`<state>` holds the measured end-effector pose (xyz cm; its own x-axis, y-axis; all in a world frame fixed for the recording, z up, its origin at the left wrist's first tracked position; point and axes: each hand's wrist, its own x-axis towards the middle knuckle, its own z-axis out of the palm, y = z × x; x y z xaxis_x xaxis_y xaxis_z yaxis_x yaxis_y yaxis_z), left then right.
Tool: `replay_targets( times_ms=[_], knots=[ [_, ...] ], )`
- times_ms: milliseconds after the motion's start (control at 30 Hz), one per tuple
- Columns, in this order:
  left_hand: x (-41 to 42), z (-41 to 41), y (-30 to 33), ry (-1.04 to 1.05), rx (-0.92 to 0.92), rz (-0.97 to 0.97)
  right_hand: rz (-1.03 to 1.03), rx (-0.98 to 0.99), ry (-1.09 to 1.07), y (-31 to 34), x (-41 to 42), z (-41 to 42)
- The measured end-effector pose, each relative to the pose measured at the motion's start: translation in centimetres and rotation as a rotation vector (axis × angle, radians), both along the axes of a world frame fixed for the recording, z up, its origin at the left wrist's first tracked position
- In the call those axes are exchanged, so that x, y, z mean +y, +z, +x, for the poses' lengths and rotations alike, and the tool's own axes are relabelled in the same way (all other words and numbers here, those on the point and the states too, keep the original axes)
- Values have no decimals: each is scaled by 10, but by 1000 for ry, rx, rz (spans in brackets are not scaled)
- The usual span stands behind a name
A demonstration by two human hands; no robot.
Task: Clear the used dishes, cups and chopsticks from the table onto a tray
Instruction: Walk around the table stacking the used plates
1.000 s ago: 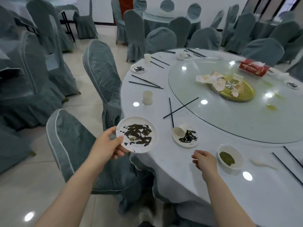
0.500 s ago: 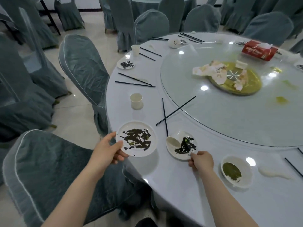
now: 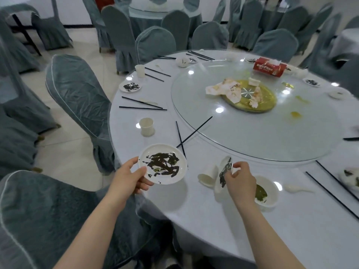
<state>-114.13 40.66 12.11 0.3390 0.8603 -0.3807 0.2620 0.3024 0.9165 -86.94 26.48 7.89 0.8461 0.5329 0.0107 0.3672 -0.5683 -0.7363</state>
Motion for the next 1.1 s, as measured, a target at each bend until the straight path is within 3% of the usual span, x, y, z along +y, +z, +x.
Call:
replay_targets(
  times_ms=[167,267,800,1000,1100],
  knots=[
    [-11,-12,3,-9,-13,1,-82,-125,36,10,-16,-19],
    [-16,-21,5,-17,-26,-3,-23,-111,-10,11,-25,-29],
    [-44,-85,3,-45,-4,52,436,386,-75,47,-35,-108],
    [-52,-121,8,-40,-54,47,410,532,103,53,-18,-167],
    [-54,-141,12,-19,-78,60,349,512,194,50,-9,-197]
  ],
)
